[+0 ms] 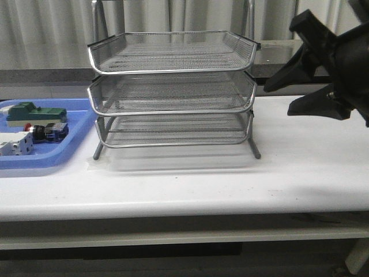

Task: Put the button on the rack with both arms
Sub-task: 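Reach the right gripper into the middle rack tier and pull it outward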

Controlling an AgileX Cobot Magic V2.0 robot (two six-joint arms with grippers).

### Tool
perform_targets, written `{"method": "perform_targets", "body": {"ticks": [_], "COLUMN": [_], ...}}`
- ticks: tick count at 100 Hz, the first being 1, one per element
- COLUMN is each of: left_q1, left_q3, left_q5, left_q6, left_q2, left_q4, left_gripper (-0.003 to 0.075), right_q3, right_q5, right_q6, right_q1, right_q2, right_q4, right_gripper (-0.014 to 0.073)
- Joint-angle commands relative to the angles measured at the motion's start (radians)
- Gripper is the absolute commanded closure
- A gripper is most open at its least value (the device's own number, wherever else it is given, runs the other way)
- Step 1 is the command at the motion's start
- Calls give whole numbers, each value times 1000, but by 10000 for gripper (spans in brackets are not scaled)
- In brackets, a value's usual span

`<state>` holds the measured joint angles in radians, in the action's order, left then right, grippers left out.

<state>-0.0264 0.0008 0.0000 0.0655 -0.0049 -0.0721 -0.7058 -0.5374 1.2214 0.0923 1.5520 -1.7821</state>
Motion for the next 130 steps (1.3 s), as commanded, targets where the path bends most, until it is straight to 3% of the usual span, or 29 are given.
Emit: {"method": "perform_targets", "body": {"ticks": [1, 17, 60, 104, 130], "left_q1": [2, 2, 2, 2, 2], "left_q3": [47, 47, 47, 47, 47], "left_q5": [-73, -73, -73, -73, -73], "left_q6": [8, 8, 8, 8, 8], "left_q2": [-35, -35, -35, -35, -35], "left_q4": [5, 5, 5, 5, 5], "left_gripper": [716, 716, 716, 716, 716], "right_q3": [-49, -129, -270, -293, -293], "right_q5": [-106, -174, -186, -200, -200], "right_q6": [57, 57, 56, 52, 52], "right_q1": [-1, -1, -1, 9, 9], "right_q2": [21, 114, 259, 280, 280], "right_q4": [-144, -144, -144, -144, -144], "right_gripper": [178, 178, 178, 182, 405]}}
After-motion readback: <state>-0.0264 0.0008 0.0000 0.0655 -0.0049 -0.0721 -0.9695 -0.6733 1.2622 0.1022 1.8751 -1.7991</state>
